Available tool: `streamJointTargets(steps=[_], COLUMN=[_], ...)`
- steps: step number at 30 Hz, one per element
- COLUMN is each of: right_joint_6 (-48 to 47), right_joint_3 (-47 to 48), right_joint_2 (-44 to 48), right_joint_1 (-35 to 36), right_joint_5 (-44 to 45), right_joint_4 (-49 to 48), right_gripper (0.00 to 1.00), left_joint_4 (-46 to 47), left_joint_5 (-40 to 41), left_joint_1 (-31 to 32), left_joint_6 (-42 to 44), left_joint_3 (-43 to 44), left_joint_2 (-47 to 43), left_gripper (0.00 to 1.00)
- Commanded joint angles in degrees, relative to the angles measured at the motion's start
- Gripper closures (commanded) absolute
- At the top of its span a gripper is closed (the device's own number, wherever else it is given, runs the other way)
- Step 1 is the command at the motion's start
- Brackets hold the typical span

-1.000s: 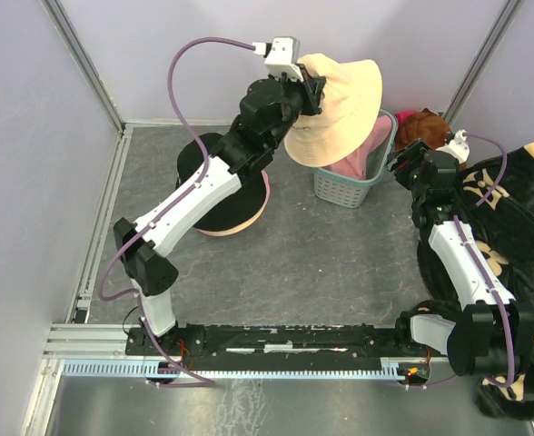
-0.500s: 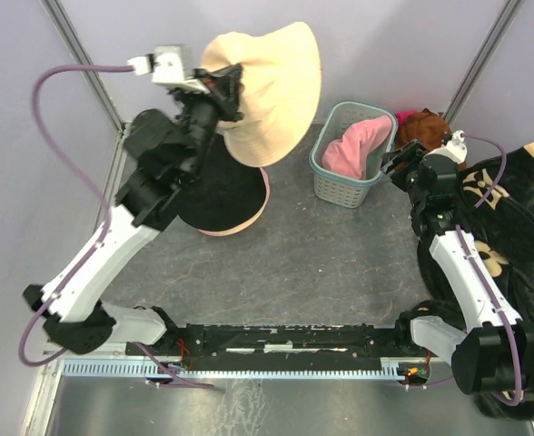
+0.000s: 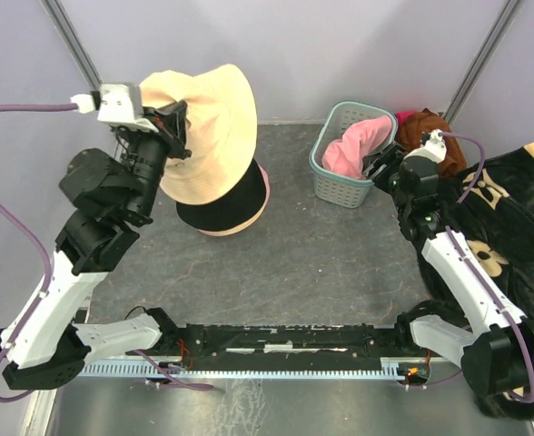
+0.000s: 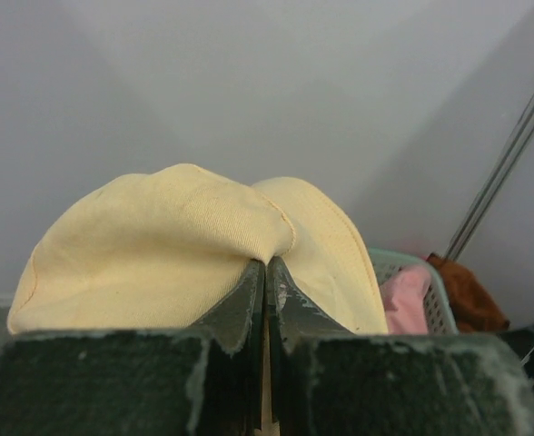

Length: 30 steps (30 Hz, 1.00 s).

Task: Stack the hats
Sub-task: Stack the hat on the hat.

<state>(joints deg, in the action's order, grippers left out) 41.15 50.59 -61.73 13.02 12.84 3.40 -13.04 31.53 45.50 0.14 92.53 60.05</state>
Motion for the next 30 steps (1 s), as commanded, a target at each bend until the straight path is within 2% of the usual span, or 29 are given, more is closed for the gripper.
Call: streamJointTargets(steps=[1,12,24,30], right_joint_6=[-0.50,-0.98,-1.46,-2.02], right_joint_3=[2.76,1.22,2.46,3.47], right_joint_2=[-1.07,-3.18,-6.46,-8.50], right_joint_1=[1.92,2.28,3.45,4.83], right_joint_5=[2.62,2.05,-0.67,-2.53], right_joint_4=[-2.63,-5.23,-6.94,-8.30], right_gripper=[0.27,0.27,0.27,0.27], left_joint_4=[-4.21,1.34,2.06,2.32], left_joint_5=[2.80,10.47,8.48,7.78], left_joint_1=[0.28,0.23,0.19,-0.10], left_joint_6=[3.06,5.39,3.81,1.47], left_joint_3=[-5.74,-16.90,-17.13,-17.51], left_joint_2=[0.21,4.22,10.28,11.38], left_gripper=[0.97,0.97,0.97,0.94])
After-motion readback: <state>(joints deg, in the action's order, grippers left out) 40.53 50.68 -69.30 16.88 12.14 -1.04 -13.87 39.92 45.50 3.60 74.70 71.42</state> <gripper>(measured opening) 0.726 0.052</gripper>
